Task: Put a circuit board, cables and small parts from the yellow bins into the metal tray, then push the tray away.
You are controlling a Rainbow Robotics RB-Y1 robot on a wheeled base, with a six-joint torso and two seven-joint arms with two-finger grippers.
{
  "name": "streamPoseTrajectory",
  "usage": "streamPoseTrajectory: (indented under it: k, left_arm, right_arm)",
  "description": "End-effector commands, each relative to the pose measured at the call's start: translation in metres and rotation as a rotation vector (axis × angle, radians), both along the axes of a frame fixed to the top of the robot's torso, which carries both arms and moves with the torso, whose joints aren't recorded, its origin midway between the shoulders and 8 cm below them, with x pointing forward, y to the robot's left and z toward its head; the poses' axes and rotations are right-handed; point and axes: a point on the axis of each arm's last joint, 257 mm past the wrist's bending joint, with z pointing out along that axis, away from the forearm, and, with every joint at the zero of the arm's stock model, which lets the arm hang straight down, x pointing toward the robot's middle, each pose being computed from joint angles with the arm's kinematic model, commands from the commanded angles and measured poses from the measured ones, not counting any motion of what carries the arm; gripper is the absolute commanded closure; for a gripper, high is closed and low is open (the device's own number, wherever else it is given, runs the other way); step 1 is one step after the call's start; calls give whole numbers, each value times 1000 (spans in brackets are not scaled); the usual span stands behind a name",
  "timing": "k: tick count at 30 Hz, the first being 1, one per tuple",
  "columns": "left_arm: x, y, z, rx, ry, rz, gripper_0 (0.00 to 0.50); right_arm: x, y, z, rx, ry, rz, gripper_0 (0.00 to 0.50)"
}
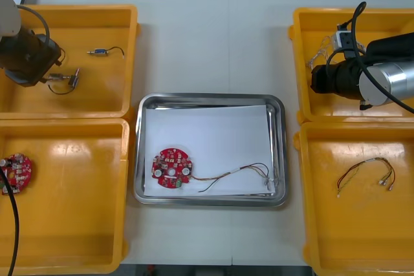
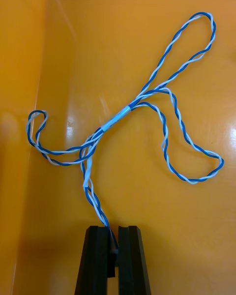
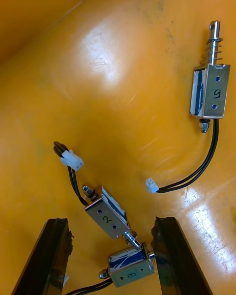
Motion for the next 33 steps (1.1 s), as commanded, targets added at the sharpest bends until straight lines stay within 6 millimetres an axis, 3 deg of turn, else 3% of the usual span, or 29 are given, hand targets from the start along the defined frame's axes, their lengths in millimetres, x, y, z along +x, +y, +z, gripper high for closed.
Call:
streamPoseTrajectory:
  k: [1, 8, 14, 18, 22, 33]
  left_arm:
    - [8, -17, 10, 45, -3, -72, 0]
    - [6, -12, 8, 59, 1, -60, 0]
    - [5, -10, -1, 59, 5, -56, 0]
    - [6, -9, -6, 62, 12, -57, 0]
    - [5, -10, -11, 66, 17, -56, 0]
    - [11, -4, -20, 75, 4, -51, 0]
  right_arm:
    - [10, 12, 29, -46, -61, 59, 500]
    - [-1, 0, 50, -93, -44, 74, 500]
    - [-26, -4, 72, -81, 28, 99, 500]
    - [-41, -11, 76, -67, 83, 107, 500]
    - [-57, -29, 78, -83, 145, 104, 500]
    - [-70, -78, 76, -176, 194, 85, 500]
